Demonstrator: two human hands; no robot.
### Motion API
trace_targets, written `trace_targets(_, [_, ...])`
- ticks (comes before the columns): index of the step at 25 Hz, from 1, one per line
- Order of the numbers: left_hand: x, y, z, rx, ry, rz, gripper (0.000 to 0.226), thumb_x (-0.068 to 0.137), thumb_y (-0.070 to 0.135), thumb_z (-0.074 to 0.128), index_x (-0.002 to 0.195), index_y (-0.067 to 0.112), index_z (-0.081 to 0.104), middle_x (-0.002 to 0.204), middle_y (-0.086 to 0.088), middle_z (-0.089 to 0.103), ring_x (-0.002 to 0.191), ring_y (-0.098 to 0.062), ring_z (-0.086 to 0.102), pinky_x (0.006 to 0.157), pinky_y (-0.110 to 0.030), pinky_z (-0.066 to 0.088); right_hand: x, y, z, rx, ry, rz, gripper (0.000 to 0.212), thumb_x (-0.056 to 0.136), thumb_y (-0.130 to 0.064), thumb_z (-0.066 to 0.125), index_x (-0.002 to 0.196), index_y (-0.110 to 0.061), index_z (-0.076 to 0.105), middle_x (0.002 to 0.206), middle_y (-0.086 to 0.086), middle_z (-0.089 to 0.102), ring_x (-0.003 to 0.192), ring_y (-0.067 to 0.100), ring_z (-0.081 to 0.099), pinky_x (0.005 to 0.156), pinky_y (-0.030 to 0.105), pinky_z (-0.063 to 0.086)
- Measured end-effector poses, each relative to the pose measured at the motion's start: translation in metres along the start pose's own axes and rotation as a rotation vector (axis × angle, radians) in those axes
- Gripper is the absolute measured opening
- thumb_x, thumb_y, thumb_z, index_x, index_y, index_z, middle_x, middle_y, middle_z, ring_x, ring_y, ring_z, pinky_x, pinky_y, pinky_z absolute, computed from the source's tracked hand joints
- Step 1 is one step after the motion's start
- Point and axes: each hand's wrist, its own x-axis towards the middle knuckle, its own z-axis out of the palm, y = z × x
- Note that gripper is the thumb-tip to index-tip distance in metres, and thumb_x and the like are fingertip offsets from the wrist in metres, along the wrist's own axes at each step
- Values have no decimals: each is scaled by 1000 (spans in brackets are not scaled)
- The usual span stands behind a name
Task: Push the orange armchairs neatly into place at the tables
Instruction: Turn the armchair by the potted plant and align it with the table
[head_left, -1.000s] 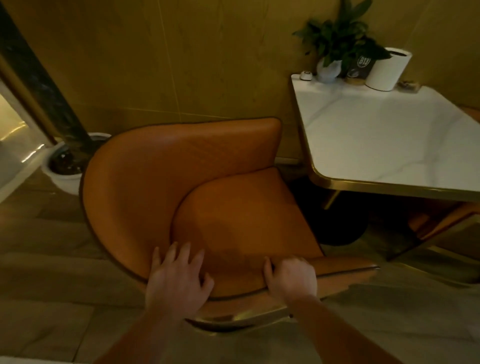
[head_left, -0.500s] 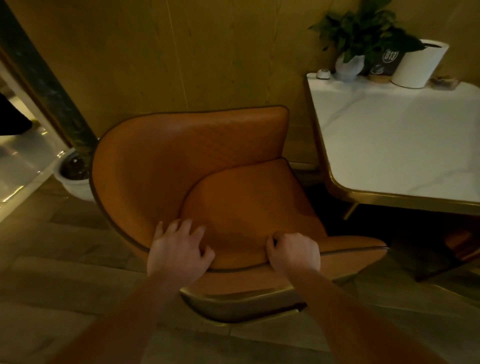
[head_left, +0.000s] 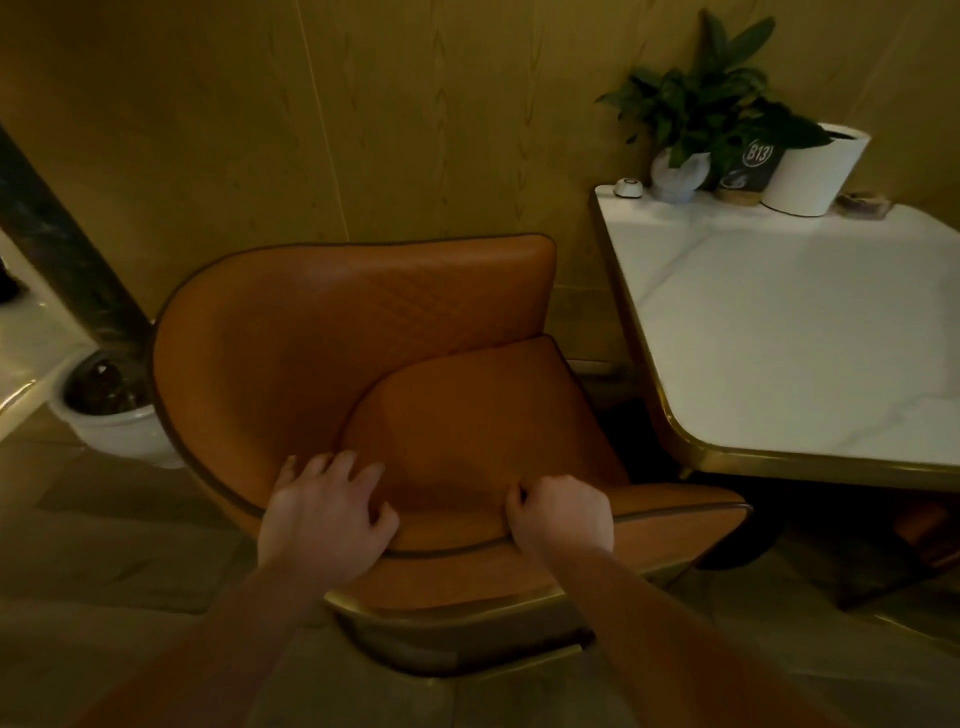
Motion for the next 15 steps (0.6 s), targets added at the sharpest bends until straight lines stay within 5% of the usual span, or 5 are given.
trace_targets(15, [96, -45, 5, -24, -4, 73, 58, 88, 57, 30, 118, 26, 69, 112, -4, 68, 100, -27, 65, 98, -60, 47, 91, -34, 5, -31, -15, 139, 49, 102, -48, 36, 69, -24, 62, 59, -6, 60, 50, 4, 54, 47, 21, 38])
